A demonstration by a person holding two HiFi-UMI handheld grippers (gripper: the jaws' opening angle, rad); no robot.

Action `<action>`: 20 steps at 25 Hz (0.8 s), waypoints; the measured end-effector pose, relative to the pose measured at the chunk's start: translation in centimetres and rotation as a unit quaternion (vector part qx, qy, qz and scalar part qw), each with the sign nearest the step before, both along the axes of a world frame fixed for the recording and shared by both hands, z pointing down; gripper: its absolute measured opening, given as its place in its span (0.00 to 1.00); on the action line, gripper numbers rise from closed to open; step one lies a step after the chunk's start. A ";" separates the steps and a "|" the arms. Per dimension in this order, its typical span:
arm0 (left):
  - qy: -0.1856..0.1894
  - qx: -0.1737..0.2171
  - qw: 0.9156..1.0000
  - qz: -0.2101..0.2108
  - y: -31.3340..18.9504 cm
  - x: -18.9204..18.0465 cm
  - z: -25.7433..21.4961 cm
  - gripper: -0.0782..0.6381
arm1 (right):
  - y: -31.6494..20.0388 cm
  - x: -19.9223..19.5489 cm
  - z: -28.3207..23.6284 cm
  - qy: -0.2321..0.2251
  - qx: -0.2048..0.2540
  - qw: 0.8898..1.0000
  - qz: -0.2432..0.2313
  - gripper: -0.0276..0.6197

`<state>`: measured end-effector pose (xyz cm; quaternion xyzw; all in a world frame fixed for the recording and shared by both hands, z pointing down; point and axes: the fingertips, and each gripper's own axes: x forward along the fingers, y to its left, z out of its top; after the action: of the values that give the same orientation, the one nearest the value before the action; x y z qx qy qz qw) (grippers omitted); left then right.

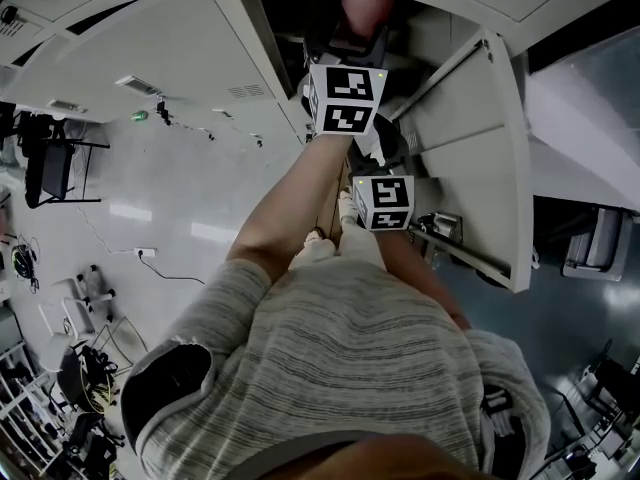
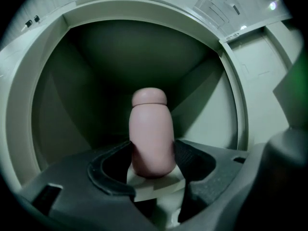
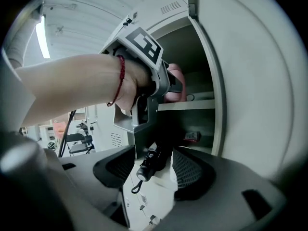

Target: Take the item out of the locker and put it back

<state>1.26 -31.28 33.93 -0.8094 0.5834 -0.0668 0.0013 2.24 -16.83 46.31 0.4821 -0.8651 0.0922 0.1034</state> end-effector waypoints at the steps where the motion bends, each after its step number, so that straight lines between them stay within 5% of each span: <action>1: 0.005 0.003 1.000 0.004 0.0 0.0 -0.1 0.50 | 0.0 0.0 -0.1 -0.001 0.001 1.000 0.001 0.44; 6: 0.036 0.040 0.998 0.019 1.8 -0.6 -1.2 0.51 | 0.1 0.2 -0.3 -0.006 0.003 1.000 0.003 0.44; 10: 0.010 0.042 0.999 0.025 3.9 -1.4 -0.3 0.51 | 0.2 0.3 -0.1 -0.006 0.004 1.000 0.005 0.44; 20: -0.042 -0.093 0.995 -0.001 5.6 -3.8 9.3 0.54 | 1.3 0.9 1.0 -0.002 -0.010 1.000 0.010 0.44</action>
<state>-2.54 -25.72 43.23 -0.8017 0.5751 -0.1550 -0.0500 3.11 -15.52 47.31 0.4894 -0.8595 0.1032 0.1055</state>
